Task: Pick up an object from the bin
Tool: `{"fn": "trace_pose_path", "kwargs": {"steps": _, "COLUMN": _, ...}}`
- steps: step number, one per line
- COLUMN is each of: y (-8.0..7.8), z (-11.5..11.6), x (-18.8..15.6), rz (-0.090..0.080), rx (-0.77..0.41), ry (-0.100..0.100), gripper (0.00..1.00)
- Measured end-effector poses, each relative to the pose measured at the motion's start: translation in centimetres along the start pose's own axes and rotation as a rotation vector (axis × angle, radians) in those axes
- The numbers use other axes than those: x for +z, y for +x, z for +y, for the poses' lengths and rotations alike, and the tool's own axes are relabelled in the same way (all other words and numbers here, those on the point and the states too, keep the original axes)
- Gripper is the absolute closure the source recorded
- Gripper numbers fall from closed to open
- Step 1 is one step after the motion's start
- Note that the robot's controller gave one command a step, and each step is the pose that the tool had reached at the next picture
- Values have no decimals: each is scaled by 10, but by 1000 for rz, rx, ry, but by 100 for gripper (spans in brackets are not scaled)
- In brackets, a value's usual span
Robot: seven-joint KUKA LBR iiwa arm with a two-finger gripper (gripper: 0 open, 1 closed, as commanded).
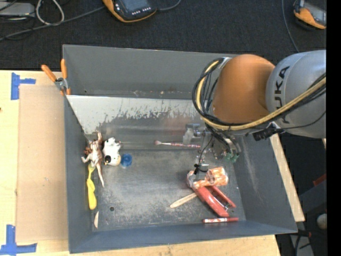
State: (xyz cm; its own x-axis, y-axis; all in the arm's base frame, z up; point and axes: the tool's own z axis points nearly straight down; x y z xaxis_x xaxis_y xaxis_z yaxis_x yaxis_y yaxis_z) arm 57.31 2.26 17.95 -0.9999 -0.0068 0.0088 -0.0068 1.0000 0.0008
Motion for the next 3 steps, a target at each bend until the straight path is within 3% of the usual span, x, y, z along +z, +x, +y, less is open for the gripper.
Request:
{"fn": "trace_pose_path", "kwargs": {"steps": 1, "y": -2, "z": 0, "x": -5, "rz": -8, "rx": 1, "ry": 0, "gripper": 0}}
{"fn": "trace_pose_path", "kwargs": {"steps": 2, "y": 7, "z": -45, "x": 65, "rz": -7, "rx": 122, "ry": -2, "gripper": 0}}
{"fn": "trace_pose_path", "kwargs": {"steps": 3, "y": 22, "z": -77, "x": 65, "rz": -15, "rx": 78, "ry": -2, "gripper": 0}}
